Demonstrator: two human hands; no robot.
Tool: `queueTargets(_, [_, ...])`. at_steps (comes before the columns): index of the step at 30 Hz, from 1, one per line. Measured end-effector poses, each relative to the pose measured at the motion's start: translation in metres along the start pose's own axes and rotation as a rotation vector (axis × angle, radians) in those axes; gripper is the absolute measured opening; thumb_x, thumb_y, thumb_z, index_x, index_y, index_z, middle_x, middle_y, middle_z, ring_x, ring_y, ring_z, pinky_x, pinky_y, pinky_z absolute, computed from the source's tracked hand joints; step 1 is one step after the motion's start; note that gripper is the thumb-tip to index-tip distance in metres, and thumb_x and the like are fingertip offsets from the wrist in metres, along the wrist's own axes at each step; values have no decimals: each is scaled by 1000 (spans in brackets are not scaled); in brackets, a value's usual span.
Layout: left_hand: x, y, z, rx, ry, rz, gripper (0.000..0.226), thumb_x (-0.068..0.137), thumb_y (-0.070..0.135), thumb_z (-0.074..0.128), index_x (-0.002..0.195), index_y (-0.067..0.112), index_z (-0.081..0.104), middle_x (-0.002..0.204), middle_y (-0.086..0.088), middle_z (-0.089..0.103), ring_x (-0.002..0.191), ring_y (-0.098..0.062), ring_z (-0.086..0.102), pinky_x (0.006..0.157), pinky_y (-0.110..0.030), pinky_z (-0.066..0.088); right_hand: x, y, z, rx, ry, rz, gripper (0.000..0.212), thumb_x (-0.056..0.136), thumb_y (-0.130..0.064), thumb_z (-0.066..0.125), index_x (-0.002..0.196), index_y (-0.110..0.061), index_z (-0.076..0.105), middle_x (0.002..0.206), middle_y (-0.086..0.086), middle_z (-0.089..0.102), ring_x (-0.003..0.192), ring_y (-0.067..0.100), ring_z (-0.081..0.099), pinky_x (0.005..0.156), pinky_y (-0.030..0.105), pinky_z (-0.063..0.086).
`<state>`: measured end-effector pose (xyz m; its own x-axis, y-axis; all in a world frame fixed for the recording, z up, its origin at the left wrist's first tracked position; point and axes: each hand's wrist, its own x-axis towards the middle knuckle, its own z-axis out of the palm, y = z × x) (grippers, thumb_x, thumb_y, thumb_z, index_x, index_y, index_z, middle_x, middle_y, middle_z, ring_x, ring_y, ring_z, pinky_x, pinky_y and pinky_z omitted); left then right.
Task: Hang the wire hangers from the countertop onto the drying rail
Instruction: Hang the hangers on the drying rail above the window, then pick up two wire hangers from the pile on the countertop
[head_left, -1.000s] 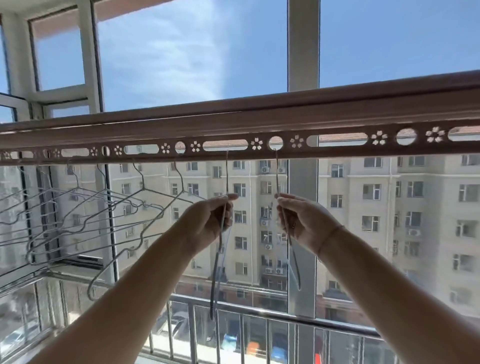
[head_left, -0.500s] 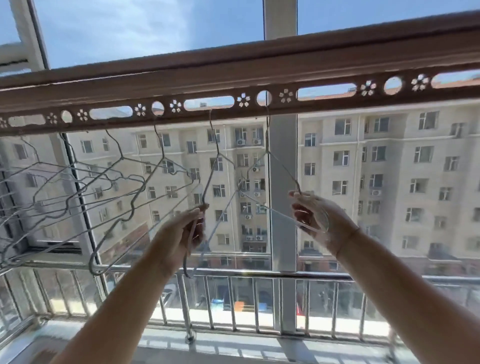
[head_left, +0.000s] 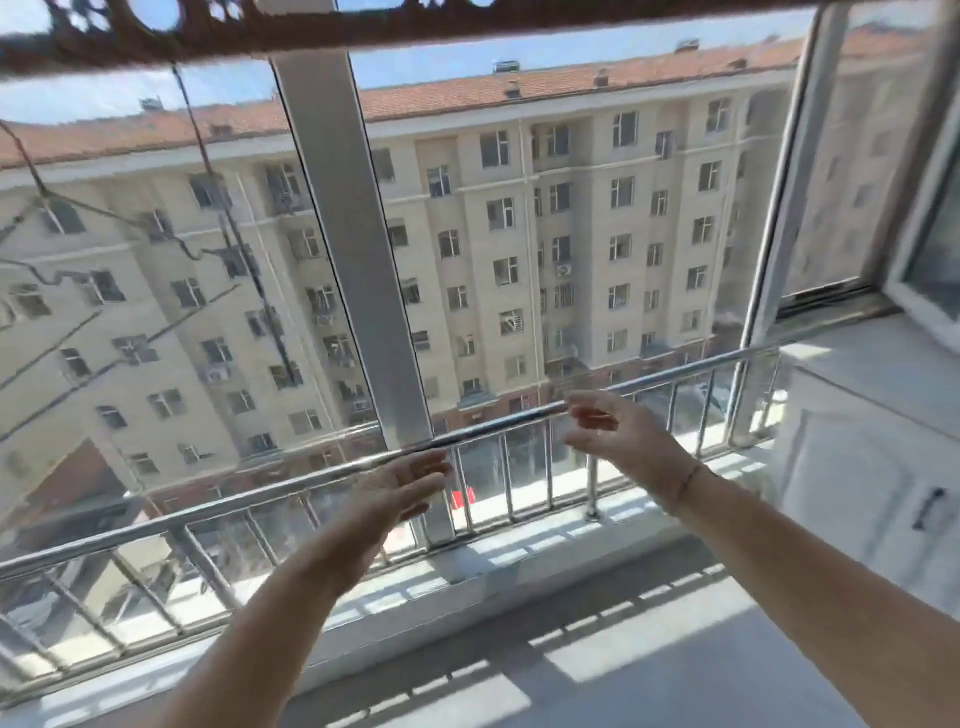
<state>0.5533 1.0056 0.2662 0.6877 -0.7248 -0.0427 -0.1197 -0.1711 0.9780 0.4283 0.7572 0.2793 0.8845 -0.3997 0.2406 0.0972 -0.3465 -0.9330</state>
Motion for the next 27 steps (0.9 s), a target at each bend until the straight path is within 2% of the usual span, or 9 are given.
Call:
queueTargets(2, [18, -2, 34, 54, -111, 9, 46, 79, 36, 66, 123, 32, 55, 127, 9, 61, 119, -7, 55, 102, -27, 40, -11, 20, -30, -43, 60, 28, 50, 75, -25, 73, 122, -21, 56, 115, 3, 59, 111, 16, 54, 85, 15, 45])
queueTargets(4, [35, -2, 70, 73, -208, 21, 52, 75, 38, 66, 125, 34, 52, 131, 10, 57, 121, -5, 53, 103, -24, 39, -22, 40, -63, -81, 116, 71, 59, 74, -30, 74, 129, -18, 53, 123, 2, 57, 117, 16, 51, 96, 26, 43])
queueTargets(7, [60, 3, 129, 98, -336, 30, 60, 76, 41, 67, 132, 36, 46, 134, 14, 53, 124, -3, 49, 99, -19, 40, -41, 67, -114, -116, 188, 127, 63, 74, -29, 74, 132, -19, 50, 133, 1, 52, 125, 16, 46, 102, 34, 39])
queueTargets(10, [82, 10, 192, 94, -423, 49, 67, 76, 39, 67, 138, 33, 41, 136, 14, 51, 125, -2, 48, 101, -21, 40, -64, 93, -164, -117, 280, 190, 64, 75, -20, 75, 133, -16, 48, 134, 3, 49, 126, 17, 43, 104, 33, 37])
queueTargets(14, [107, 18, 280, 62, -476, 70, 75, 73, 34, 69, 141, 24, 39, 137, 9, 51, 126, -6, 48, 108, -29, 37, -98, 123, -238, -115, 392, 259, 71, 76, -14, 74, 137, -9, 39, 139, 7, 44, 131, 19, 39, 99, 23, 33])
queueTargets(17, [125, 22, 349, 50, -508, 68, 78, 73, 34, 70, 142, 22, 39, 138, 6, 52, 127, -9, 48, 109, -33, 37, -126, 142, -299, -101, 459, 299, 75, 77, -15, 72, 140, -10, 32, 141, 10, 39, 133, 20, 36, 101, 25, 32])
queueTargets(20, [140, 26, 421, 26, -563, 70, 70, 76, 29, 72, 139, 21, 42, 135, 6, 55, 126, -9, 50, 104, -26, 42, -155, 162, -362, -115, 548, 344, 78, 76, -17, 73, 141, -11, 31, 142, 11, 39, 133, 19, 37, 104, 29, 33])
queueTargets(23, [152, 31, 490, -23, -624, 71, 54, 83, 13, 67, 133, 19, 47, 127, 7, 59, 118, -4, 56, 87, -12, 47, -186, 180, -418, -133, 621, 393, 76, 76, -20, 73, 141, -14, 33, 141, 9, 40, 131, 18, 39, 103, 30, 35])
queueTargets(27, [177, 30, 569, -17, -706, 51, 67, 73, 30, 77, 133, 22, 48, 132, 4, 58, 124, -10, 53, 97, -21, 45, -221, 201, -482, -164, 729, 445, 68, 78, -20, 72, 136, -14, 39, 134, 8, 45, 124, 16, 43, 99, 28, 35])
